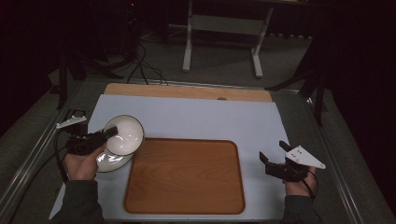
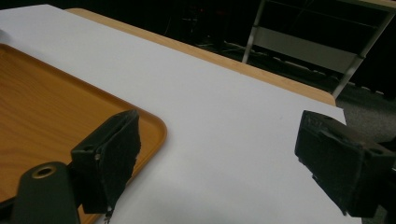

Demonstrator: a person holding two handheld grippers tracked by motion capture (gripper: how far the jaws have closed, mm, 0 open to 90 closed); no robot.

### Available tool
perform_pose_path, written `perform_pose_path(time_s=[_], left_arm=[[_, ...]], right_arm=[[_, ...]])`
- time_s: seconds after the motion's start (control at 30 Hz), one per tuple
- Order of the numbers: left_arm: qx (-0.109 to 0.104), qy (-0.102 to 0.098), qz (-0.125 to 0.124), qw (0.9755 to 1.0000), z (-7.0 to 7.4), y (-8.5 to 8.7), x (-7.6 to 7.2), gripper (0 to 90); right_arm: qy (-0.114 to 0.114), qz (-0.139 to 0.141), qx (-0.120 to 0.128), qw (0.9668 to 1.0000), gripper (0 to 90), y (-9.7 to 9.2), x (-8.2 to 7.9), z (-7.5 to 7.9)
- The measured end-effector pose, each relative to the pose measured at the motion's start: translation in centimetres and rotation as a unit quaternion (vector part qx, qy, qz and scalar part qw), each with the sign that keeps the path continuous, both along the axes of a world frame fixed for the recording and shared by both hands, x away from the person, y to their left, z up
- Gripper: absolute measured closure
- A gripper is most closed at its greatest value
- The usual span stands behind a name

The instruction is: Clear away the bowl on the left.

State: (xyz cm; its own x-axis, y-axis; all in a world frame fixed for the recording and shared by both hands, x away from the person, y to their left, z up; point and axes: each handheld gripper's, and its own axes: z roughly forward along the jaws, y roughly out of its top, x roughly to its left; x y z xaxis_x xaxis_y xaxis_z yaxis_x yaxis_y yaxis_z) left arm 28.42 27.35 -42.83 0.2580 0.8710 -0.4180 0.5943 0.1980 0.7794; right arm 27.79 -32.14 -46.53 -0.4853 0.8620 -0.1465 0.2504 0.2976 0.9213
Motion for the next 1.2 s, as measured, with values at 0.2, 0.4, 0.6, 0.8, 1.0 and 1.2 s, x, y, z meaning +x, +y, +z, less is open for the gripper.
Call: perform_pose_path(time_s=[0.2, 0.4, 0.6, 0.8, 1.0, 1.2], left_arm=[[0.002, -0.002, -0.01, 0.9999, 0.2, -0.7, 0.0, 81.6], [0.006, 0.0, -0.018, 0.9998, 0.2, -1.4, 0.1, 81.5], [0.011, 0.001, -0.03, 0.9995, 0.3, -2.1, 0.1, 81.5], [0.017, 0.001, -0.041, 0.999, 0.4, -2.9, 0.2, 81.5], [0.024, 0.004, -0.052, 0.9984, 0.4, -3.7, 0.2, 81.4], [0.031, 0.003, -0.063, 0.9975, 0.5, -4.5, 0.2, 81.4]], right_arm=[[0.0, 0.0, 0.001, 1.0, 13.8, 0.0, 0.0, 0.0], [0.001, 0.002, 0.001, 1.0, 13.9, 0.0, 0.0, 0.0], [0.002, 0.003, 0.0, 1.0, 13.9, 0.0, 0.0, 0.0], [0.001, 0.002, 0.001, 1.0, 13.9, 0.0, 0.0, 0.0], [0.001, 0.003, 0.001, 1.0, 13.9, 0.0, 0.0, 0.0], [0.001, 0.003, 0.001, 1.0, 13.9, 0.0, 0.0, 0.0]])
